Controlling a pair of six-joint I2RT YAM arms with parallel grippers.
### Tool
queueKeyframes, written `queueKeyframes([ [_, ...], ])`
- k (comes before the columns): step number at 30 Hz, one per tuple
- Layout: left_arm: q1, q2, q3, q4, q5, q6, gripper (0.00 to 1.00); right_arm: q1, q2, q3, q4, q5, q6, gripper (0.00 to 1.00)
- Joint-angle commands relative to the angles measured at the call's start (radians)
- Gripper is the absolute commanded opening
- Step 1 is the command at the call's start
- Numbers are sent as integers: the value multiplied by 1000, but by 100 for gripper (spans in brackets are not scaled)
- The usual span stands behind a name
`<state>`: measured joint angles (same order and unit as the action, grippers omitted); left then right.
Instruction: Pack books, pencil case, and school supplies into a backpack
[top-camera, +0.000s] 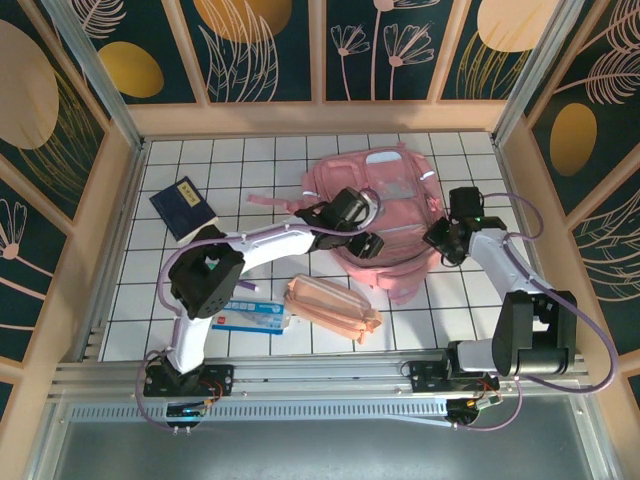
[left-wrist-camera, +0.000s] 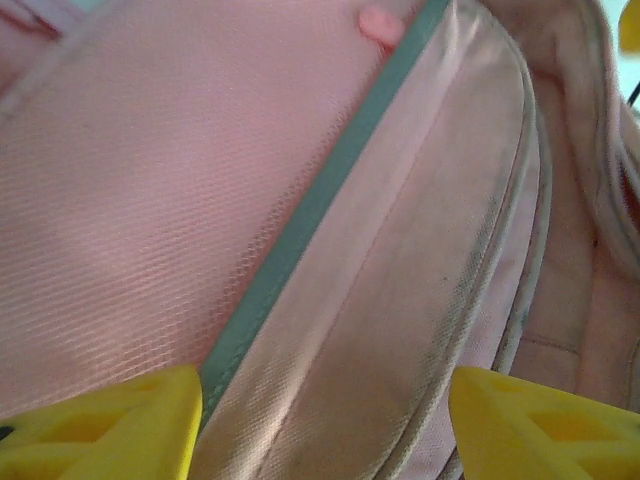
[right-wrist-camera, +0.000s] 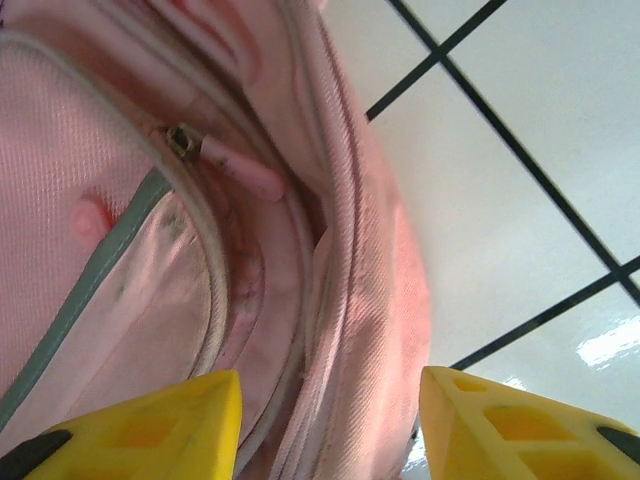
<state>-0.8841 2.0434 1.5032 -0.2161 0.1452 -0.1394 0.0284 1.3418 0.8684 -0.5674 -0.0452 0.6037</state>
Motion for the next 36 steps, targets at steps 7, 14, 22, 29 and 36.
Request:
queueKeyframes([
  [7, -46, 126, 252, -242, -111, 274, 79, -68, -45, 12, 6, 22, 13, 63],
  [14, -57, 197, 323, -265, -188, 329, 97, -75, -53, -2, 10, 2, 37, 69],
  [22, -58, 280, 433, -318, -382, 377, 51, -75, -87, -36, 38, -93, 36, 66],
  [29, -58, 144, 289, -153, -499, 465, 0, -50, -126, -58, 36, -107, -19, 62],
  [36, -36, 2, 184, 25, -486, 454, 0, 11, -169, -33, 55, -128, -58, 60],
])
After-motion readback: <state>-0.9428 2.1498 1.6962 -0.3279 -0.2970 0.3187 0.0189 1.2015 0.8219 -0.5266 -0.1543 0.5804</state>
